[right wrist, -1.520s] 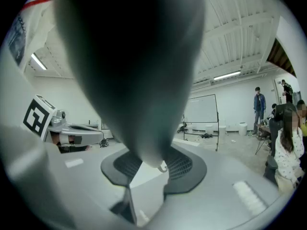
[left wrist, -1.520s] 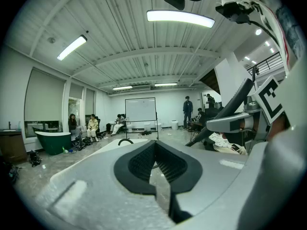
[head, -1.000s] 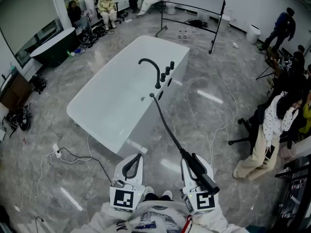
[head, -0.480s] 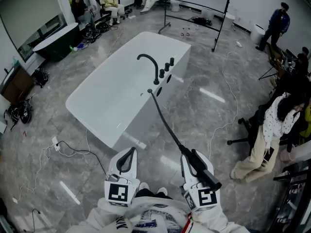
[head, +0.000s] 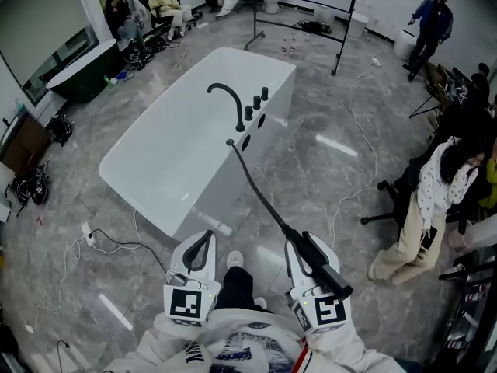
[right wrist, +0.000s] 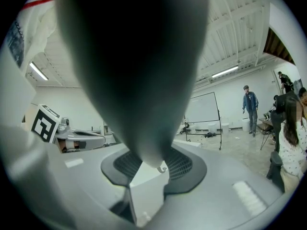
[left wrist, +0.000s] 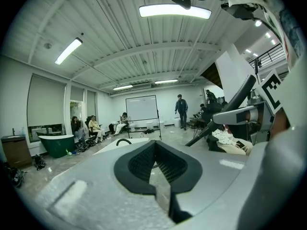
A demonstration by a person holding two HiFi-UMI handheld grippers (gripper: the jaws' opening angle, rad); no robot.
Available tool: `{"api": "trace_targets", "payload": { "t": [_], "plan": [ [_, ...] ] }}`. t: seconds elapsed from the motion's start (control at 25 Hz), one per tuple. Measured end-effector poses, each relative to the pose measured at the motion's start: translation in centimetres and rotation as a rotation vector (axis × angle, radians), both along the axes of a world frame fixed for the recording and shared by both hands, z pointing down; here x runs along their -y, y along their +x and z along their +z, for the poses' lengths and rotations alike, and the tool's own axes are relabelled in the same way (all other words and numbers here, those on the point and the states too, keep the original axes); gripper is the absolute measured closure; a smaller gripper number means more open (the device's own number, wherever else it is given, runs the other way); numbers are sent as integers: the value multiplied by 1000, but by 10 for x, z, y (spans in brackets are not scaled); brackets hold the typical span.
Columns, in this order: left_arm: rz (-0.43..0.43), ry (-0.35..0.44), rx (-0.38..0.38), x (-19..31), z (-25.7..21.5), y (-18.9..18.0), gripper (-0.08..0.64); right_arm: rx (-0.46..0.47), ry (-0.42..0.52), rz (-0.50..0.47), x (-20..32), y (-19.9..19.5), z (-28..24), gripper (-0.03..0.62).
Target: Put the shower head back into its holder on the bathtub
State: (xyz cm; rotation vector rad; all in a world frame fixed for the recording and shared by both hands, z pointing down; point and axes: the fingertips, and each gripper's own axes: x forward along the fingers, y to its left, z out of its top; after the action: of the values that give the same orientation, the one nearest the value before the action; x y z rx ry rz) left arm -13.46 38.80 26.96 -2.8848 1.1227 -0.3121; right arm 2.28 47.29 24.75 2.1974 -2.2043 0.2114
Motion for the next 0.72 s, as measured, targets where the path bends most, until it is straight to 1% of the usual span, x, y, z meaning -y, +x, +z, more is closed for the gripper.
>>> {"api": "trace_targets", "payload": {
  "t": [0.12,0.28,0.72],
  "plan": [
    [17,11,-8,9,-2,11,568,-9,14,18,4,10,-3,454],
    [14,11,-15,32,4,17,568,-17,12,29,21,18,-2,454],
    [-7,-33,-17,113,19,18,568,-18,-24,0,100,16,5,454]
  ]
}}
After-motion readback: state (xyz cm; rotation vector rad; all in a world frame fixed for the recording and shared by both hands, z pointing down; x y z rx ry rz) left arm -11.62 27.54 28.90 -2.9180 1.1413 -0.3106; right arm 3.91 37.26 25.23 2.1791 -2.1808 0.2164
